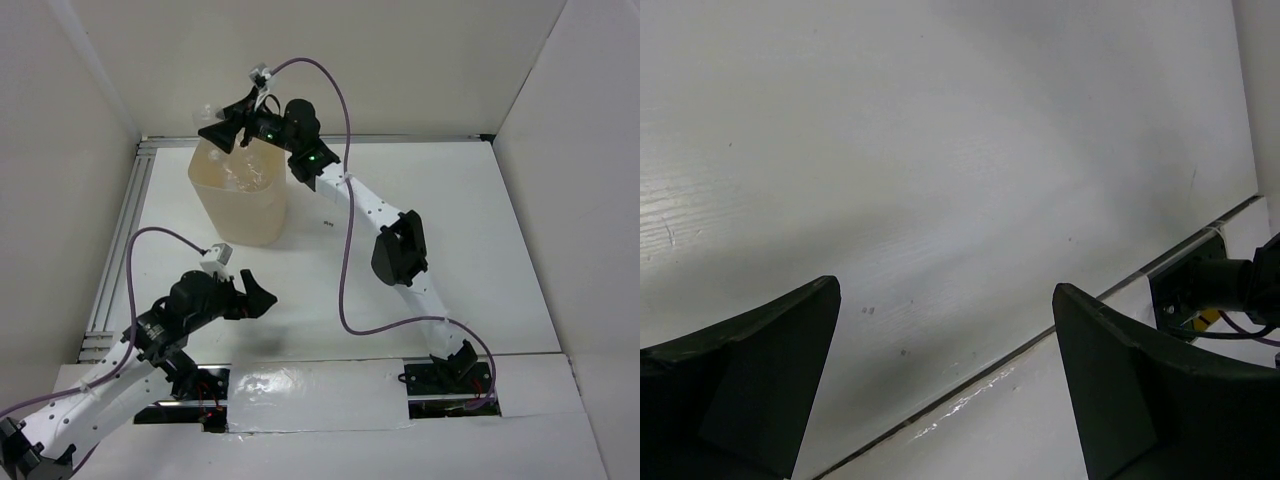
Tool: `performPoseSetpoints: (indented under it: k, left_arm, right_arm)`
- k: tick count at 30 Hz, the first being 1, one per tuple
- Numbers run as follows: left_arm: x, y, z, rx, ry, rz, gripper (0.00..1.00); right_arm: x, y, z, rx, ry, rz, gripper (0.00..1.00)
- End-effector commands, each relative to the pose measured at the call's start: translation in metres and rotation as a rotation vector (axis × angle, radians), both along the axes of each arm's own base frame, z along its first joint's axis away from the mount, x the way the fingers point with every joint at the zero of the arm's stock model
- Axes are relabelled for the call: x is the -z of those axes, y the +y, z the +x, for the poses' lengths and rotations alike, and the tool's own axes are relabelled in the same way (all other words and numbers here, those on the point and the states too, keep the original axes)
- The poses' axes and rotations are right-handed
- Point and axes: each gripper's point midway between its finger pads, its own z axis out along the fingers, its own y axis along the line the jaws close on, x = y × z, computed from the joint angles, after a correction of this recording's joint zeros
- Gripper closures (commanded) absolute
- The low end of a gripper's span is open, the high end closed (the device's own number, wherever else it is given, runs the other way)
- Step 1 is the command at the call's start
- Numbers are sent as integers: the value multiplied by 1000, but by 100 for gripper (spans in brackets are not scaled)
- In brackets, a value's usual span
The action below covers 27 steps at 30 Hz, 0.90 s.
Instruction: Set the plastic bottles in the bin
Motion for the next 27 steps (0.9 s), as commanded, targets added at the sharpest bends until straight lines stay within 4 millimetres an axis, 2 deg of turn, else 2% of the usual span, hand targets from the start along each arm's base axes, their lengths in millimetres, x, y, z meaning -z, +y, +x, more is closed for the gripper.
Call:
performPoseSetpoints:
  k: [1,4,7,8,9,10,11,12,13,14,15,16,17,18,19,20,21,22,23,24,25,26,27]
  left_arm:
    - [-9,-1,2,-22,-15,-38,0]
    - [-9,-1,2,-22,-15,-38,0]
    - [-11,-3,4,-17,-19,-30,0]
    - [-13,-3,6,-12,-34,-29,0]
    - [-18,-5,8,-12,-47,-38,0]
    - [-20,-7,8,2,-58,-38,0]
    - [-20,-7,10,7,-65,-30,0]
    - [-19,-10,10,17,-61,-33,0]
    - [-22,-13,12,30,-77,-38,0]
    - [-27,-15,15,34,-96,-40,0]
    - [-26,-16,17,35,-91,-36,0]
    - [-30,-19,18,51,-104,-39,0]
    - [-35,-22,22,55,-132,-45,0]
    - [-33,-27,22,73,-125,-46,0]
    - [-39,-29,25,77,-145,-48,0]
    - [-39,-31,27,77,-147,-50,0]
    - [-46,-34,32,83,-178,-54,0]
    - [-41,-36,35,88,-171,-37,0]
    - [-44,-40,35,102,-183,-35,0]
    - [-49,-42,39,106,-197,-33,0]
    - [-50,-44,41,111,-209,-22,0]
    - [-46,-46,44,121,-204,5,0]
    - [-53,-51,45,135,-223,3,0]
  right_arm:
    - [-19,-1,-8,-11,-123,18,2]
    - [-28,-5,-9,-25,-146,13,0]
    - [-57,-14,-25,-45,-201,18,0]
    - [-78,-22,-32,-30,-257,25,0]
    - [-89,-28,-37,-21,-270,5,0]
    - [-96,-37,-32,31,-322,-24,0]
    - [-125,-56,-41,63,-384,-26,0]
    - [-114,-61,-38,90,-348,-98,0]
    - [-114,-78,-22,197,-375,-153,0]
    - [-136,-107,-24,272,-393,-173,0]
    - [-96,-119,-9,304,-295,-292,0]
    - [-84,-138,0,352,-256,-345,0]
    - [-70,-175,23,457,-206,-413,0]
    - [-67,-201,24,513,-160,-451,0]
    - [-15,-229,35,572,-12,-587,0]
    - [8,-255,40,626,64,-655,0]
    - [19,-294,41,707,137,-694,0]
    - [78,-321,34,727,273,-821,0]
    - [98,-349,31,807,325,-877,0]
    - [98,-381,18,885,351,-893,0]
    - [145,-401,3,903,429,-974,0]
    - [156,-417,-6,946,450,-998,0]
    - [142,-437,-20,996,435,-958,0]
